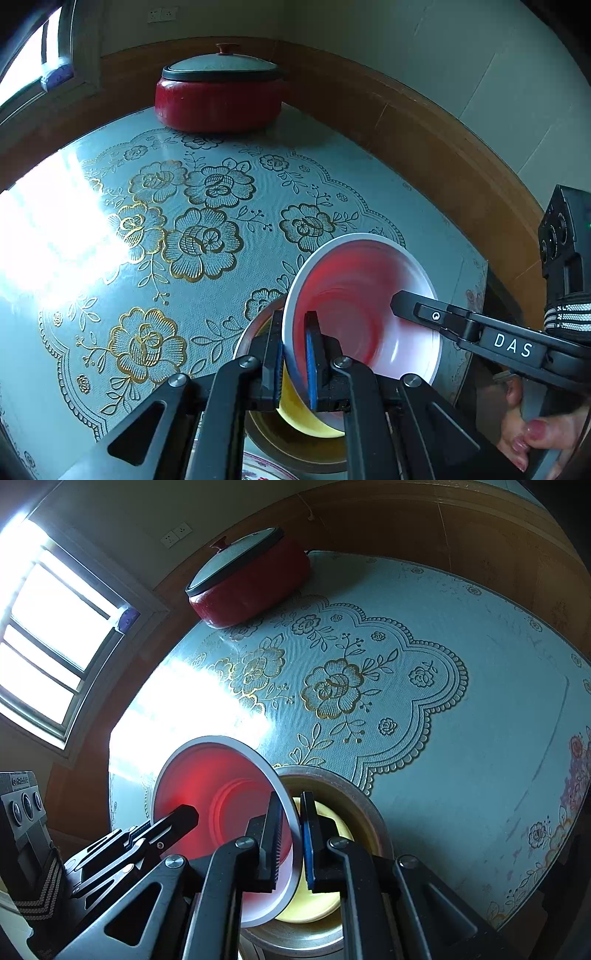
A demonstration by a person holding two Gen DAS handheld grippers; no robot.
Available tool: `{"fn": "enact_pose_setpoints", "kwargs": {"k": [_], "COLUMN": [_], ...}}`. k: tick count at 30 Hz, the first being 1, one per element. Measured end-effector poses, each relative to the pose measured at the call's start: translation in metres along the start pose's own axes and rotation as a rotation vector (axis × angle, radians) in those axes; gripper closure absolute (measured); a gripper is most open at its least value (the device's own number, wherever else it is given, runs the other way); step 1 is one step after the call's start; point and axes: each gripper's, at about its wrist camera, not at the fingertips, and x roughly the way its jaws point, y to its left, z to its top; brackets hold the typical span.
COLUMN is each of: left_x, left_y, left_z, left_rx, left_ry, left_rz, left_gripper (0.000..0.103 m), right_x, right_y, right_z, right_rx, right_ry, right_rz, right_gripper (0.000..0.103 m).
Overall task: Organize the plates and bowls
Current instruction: 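Lower the red cup in the left tool into the yellow bowl held by the right tool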
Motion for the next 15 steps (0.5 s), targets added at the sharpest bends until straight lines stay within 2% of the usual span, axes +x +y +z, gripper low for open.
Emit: {"fn": "enact_pose_setpoints", "kwargs": {"k": [15], "left_x": [0.005], "left_y": [-0.007], "left_z": [-0.012], "left_rx": [0.014], "left_ry": [0.030], "left_rz": [0.001], "left_gripper": [0.094], "right_x": [0.003], "right_y": [-0.012], "right_z": [-0.017], "right_rx": [0.022], "right_ry": [0.028], "right_rz": [-0.001], "right_gripper": [0.093]}}
